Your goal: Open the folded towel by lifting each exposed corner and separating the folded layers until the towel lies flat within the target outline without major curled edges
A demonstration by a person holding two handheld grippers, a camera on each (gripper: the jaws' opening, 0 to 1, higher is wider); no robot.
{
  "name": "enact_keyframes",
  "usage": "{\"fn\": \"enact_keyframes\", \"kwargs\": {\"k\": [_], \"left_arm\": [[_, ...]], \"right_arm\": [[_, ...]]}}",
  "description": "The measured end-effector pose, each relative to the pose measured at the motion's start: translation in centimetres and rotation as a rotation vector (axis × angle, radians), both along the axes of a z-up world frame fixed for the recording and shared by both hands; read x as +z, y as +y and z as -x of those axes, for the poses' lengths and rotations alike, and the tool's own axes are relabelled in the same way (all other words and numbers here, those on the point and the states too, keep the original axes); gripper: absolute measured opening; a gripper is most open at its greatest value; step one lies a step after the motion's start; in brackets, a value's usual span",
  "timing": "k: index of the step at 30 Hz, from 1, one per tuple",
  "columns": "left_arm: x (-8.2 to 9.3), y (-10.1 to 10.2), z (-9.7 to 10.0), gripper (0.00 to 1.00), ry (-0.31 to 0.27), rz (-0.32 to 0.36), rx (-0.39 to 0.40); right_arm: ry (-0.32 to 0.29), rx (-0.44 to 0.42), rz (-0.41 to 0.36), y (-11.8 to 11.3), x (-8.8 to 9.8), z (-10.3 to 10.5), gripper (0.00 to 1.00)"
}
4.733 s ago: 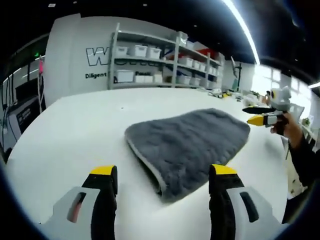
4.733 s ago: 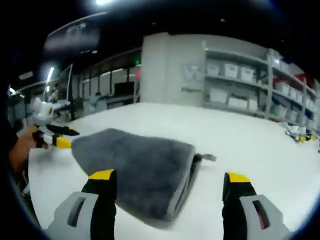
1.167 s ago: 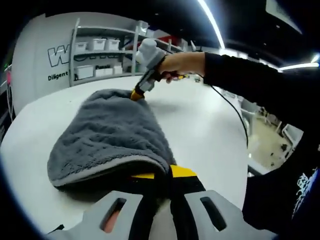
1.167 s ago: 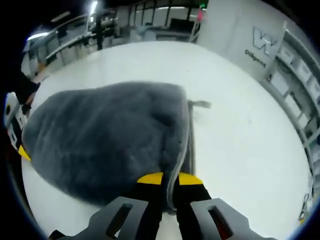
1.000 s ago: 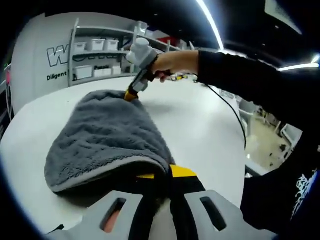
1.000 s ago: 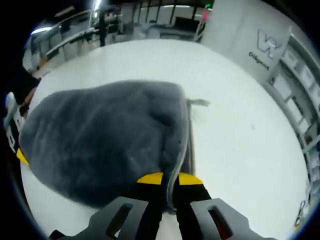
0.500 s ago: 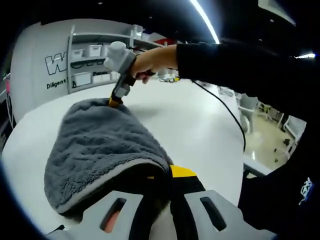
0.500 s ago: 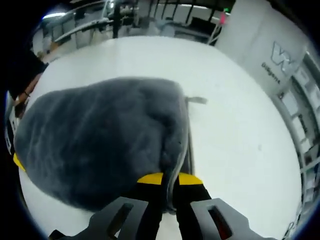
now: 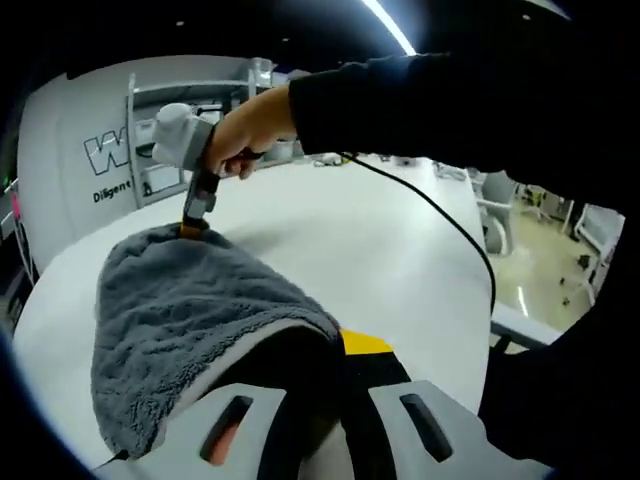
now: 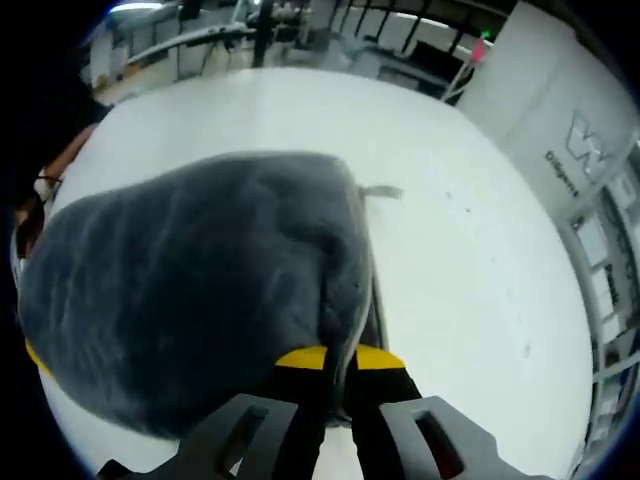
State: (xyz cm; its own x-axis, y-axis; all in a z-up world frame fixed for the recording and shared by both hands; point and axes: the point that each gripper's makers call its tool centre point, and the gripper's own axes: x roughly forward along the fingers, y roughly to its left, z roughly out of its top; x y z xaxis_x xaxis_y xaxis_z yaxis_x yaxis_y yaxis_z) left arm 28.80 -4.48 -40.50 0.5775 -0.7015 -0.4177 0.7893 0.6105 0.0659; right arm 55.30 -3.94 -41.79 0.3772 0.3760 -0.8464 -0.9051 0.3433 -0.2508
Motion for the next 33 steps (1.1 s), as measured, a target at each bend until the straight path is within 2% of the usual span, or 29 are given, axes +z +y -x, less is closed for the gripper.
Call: {"fn": "enact_keyframes", "kwargs": {"k": [8,17,19,21,22,24,25,28,29,33], "left_arm": [[-0.1,-0.1,-0.1,0.06,-0.004,0.003,-0.003],[-0.1,-1.1,-0.4,0.07,-0.017,0.002,-0.008],[0.2,-0.7,-0.2,0.09,-0.029,0.003,-0.006],[0.7,-0.1,0.1,0.16,-0.035,0.015,-0.005],[1.1,0.2,0.4,0.19,-0.045,0.028,-0.006],[2.1,1.0,0.8,0.28,-0.069,0.067,0.013],[2.7,1.7,0.9,0.31,-0.109,0.069,0.027],[3.5,2.3,1.8,0.32,-0.134,0.083,0.009],[5.2,2.6,2.4,0.34,-0.145,0.167,0.009],[9.2,3.3,3.5,0.42,-0.221,0.277,-0.014]], "right_arm": [[0.007,0.034,0.051,0.6,-0.1,-0.7,0.01],[-0.002,0.050,0.051,1.4,0.0,-1.5,0.01],[-0.014,0.067,0.059,1.3,0.1,-1.6,0.02],[-0.034,0.084,0.065,1.2,0.5,-1.7,0.07],[-0.060,0.082,0.071,1.0,0.8,-2.2,0.11],[-0.066,0.078,0.073,0.8,1.3,-2.1,0.15],[-0.065,0.078,0.072,0.8,1.4,-2.0,0.16],[-0.075,0.097,0.076,1.0,2.0,-1.6,0.25],[-0.081,0.103,0.078,1.1,2.2,-1.5,0.28],[-0.087,0.122,0.056,1.6,3.5,-0.9,0.43]]}}
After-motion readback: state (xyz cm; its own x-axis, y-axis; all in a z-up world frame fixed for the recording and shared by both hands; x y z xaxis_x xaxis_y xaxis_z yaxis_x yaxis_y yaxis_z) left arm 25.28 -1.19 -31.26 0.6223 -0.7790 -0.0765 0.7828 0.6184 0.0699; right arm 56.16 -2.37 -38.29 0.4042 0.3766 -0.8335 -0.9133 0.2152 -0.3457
